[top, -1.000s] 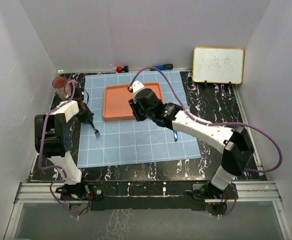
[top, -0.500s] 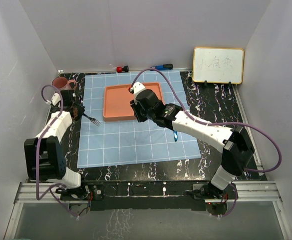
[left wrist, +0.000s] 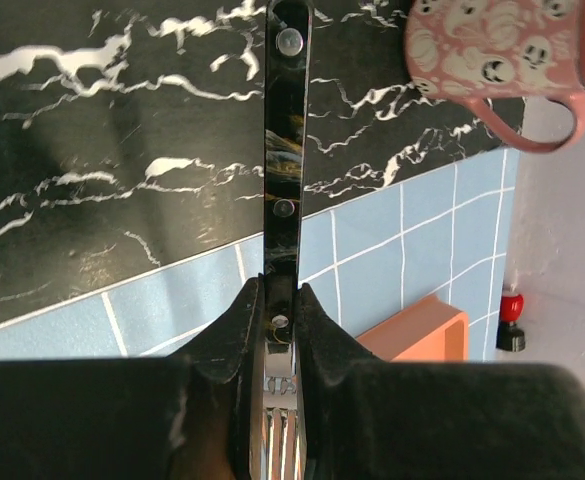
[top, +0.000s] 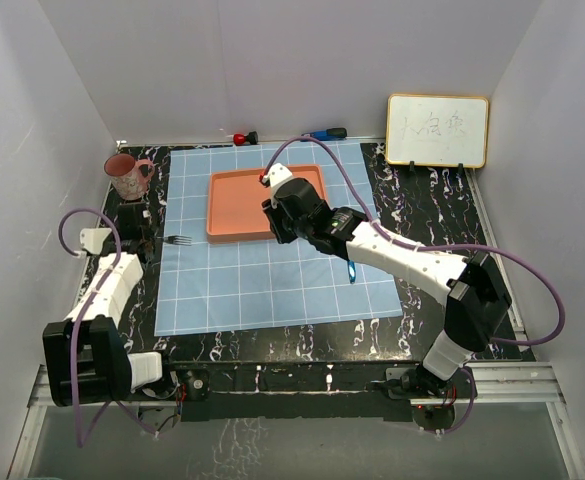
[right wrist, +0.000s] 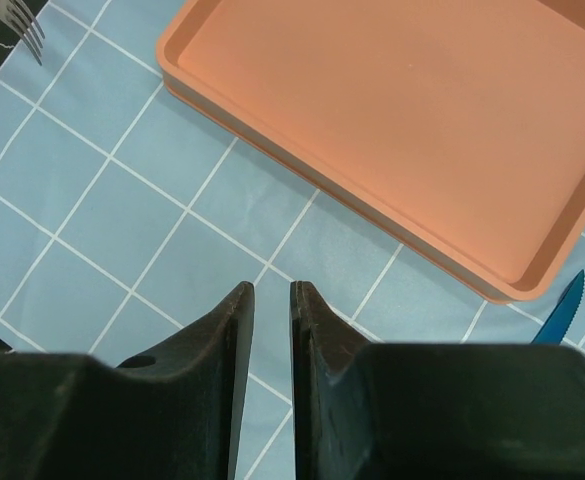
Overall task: Set the dinner table for one person
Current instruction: Pick up the fork from the napkin, then place the fork at the center of the board.
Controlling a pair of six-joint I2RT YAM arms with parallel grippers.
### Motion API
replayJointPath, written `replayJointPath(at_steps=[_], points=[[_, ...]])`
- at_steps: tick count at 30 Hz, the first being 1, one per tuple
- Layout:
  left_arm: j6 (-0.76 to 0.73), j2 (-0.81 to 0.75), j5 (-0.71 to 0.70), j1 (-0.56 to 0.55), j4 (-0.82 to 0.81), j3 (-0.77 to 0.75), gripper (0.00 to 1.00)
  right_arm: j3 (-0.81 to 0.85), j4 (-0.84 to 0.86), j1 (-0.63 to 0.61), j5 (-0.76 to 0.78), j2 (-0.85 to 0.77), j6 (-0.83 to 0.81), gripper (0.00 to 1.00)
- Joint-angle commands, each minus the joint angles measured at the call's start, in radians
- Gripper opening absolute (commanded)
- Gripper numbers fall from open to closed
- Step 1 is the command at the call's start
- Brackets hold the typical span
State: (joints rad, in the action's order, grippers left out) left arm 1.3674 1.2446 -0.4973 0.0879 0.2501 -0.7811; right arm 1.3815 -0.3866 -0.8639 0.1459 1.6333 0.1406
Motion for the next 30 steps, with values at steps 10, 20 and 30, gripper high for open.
replayJointPath(at_steps=[10,20,30], points=[[0.618,0.011,-0.117,-0.084,0.063,0.109,0.0,-0.003,0.06,0.013,-0.026,-0.038,0.007,0.19],[0.881,0.112,-0.181,-0.128,0.229,0.065,0.0,0.013,0.043,0.02,-0.048,-0.021,0.009,0.18],[0.863,0.2,-0.18,-0.133,0.235,0.032,0.06,0.028,0.031,0.026,-0.05,-0.003,0.013,0.19]])
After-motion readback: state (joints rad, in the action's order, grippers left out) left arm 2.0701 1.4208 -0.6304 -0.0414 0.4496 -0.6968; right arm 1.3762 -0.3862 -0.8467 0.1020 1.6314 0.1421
